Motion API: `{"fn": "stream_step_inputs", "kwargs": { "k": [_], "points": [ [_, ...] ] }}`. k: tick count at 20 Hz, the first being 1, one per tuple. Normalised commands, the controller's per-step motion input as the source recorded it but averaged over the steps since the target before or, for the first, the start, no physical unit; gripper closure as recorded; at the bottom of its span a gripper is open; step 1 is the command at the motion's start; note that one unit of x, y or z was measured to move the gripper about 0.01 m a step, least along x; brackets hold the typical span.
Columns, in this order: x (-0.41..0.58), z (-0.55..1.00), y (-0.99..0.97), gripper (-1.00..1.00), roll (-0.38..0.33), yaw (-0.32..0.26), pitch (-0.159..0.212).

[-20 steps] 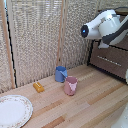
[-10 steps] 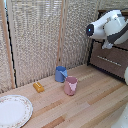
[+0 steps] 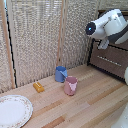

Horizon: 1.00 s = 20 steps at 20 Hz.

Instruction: Kindly get your arm to the topmost drawer handle. Get a good grip on it, then softly pull to open it.

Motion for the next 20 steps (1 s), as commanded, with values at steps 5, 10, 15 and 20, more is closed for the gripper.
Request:
{"fn": "stream_step_inputs", "kwargs": {
  "k": [5, 10, 15, 20],
  "points": [
    [0.006, -0.05, 0.44, 1.0, -0.011, 0.016, 0.019],
    [0.154, -0.28, 0.81, 1.0, 0.019, 0.078, 0.044],
    [0.343, -0.33, 0.95, 1.0, 0.004, 0.043, 0.05],
    [0.448, -0.19, 0.93, 1.0, 0.0, 0.0, 0.061]
  ]
}}
